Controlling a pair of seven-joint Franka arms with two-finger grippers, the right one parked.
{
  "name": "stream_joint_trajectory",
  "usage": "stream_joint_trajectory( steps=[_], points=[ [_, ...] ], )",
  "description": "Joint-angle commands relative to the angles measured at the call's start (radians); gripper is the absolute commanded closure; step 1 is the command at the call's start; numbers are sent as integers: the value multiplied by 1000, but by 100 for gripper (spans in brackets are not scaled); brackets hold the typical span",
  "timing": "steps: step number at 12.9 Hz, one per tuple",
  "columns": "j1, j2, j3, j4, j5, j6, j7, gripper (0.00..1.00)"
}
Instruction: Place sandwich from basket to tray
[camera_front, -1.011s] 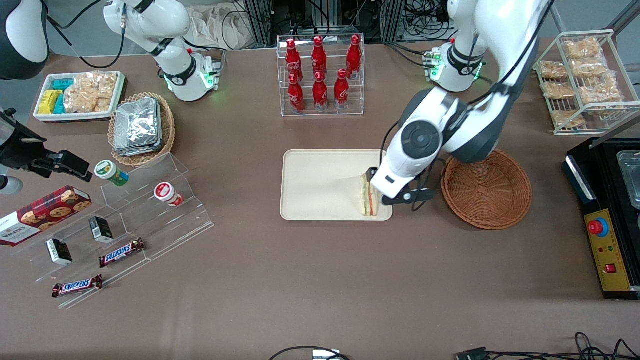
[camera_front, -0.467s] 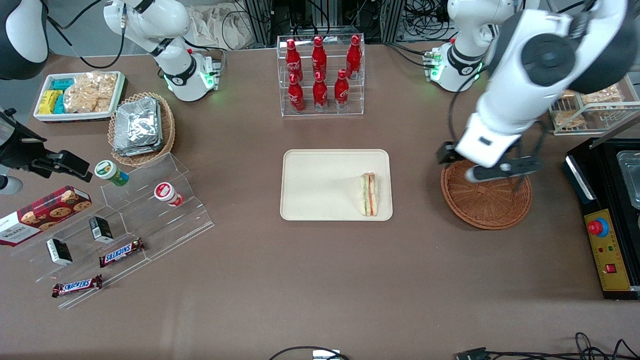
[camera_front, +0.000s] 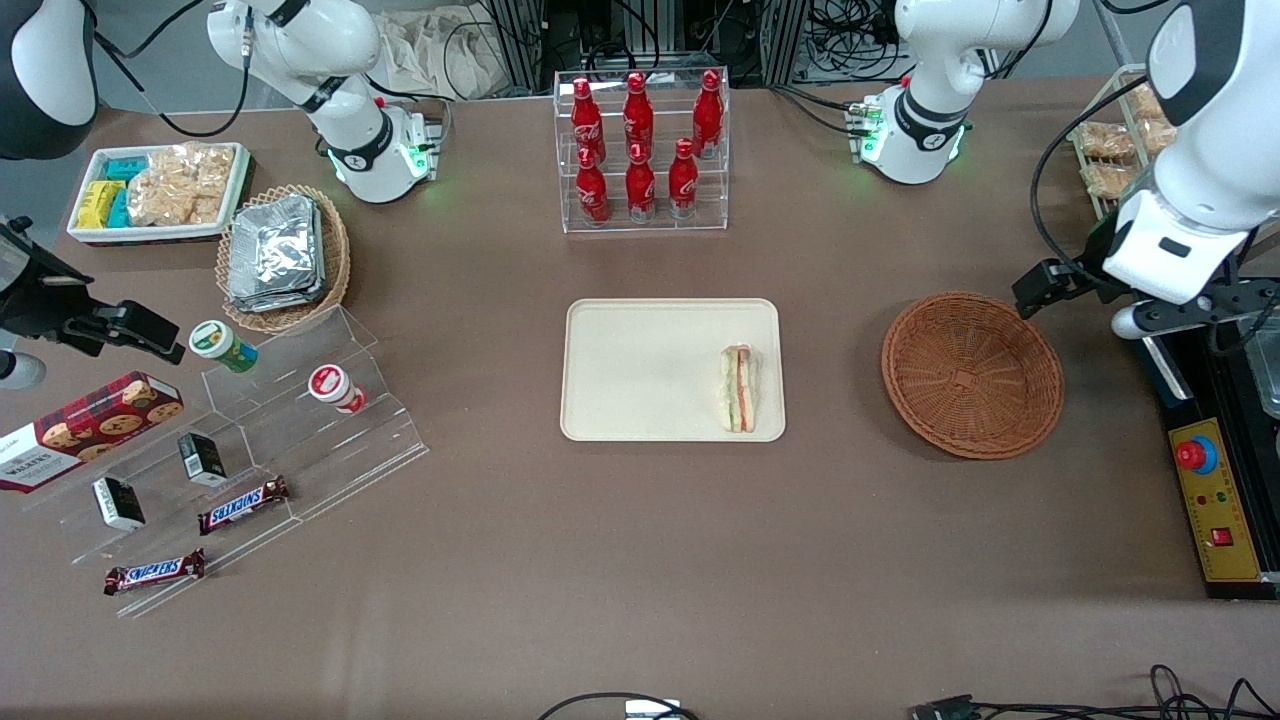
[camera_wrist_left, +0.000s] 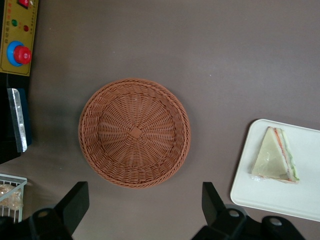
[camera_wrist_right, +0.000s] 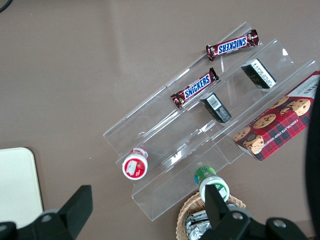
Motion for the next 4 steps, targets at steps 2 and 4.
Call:
stream_joint_trajectory(
  steps=[2, 4],
  points=[
    [-13, -9, 27, 3, -12, 14, 4, 0],
    [-15, -6, 25, 10, -11, 9, 1, 0]
  ],
)
